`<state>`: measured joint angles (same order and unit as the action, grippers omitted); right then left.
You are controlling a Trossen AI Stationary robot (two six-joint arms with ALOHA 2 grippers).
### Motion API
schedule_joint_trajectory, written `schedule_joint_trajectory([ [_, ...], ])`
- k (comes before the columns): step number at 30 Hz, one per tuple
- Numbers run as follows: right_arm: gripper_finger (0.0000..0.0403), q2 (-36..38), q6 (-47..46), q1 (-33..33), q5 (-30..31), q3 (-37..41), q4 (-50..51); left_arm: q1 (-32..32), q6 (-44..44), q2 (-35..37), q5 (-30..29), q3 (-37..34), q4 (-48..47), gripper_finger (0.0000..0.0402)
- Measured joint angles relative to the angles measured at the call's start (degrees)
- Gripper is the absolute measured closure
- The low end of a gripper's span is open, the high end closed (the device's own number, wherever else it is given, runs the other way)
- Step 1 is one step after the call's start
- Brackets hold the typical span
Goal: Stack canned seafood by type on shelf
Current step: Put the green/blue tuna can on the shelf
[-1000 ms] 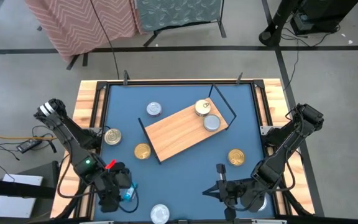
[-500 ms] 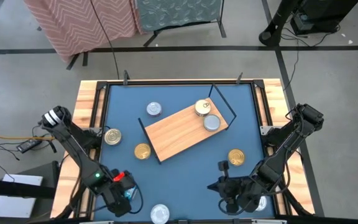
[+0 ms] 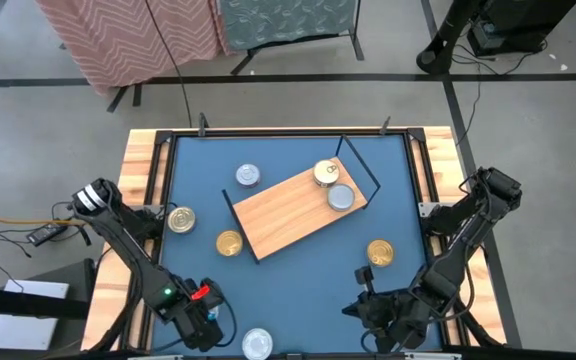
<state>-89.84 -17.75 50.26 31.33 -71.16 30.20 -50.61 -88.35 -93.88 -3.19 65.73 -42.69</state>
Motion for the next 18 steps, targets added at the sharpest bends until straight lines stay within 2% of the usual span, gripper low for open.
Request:
schedule_joint_trajectory([
  [12,0.0392,0.0,4.3,0.0,-2.7,0.0,-0.1,0.0,-3.2,-6.1,-1.8,0.0,4.3,0.0119],
  [18,0.0392,0.0,4.2,0.0,-2.9,0.0,-0.1,0.0,-3.4,-6.3,-2.3,0.1,4.5,0.0154],
])
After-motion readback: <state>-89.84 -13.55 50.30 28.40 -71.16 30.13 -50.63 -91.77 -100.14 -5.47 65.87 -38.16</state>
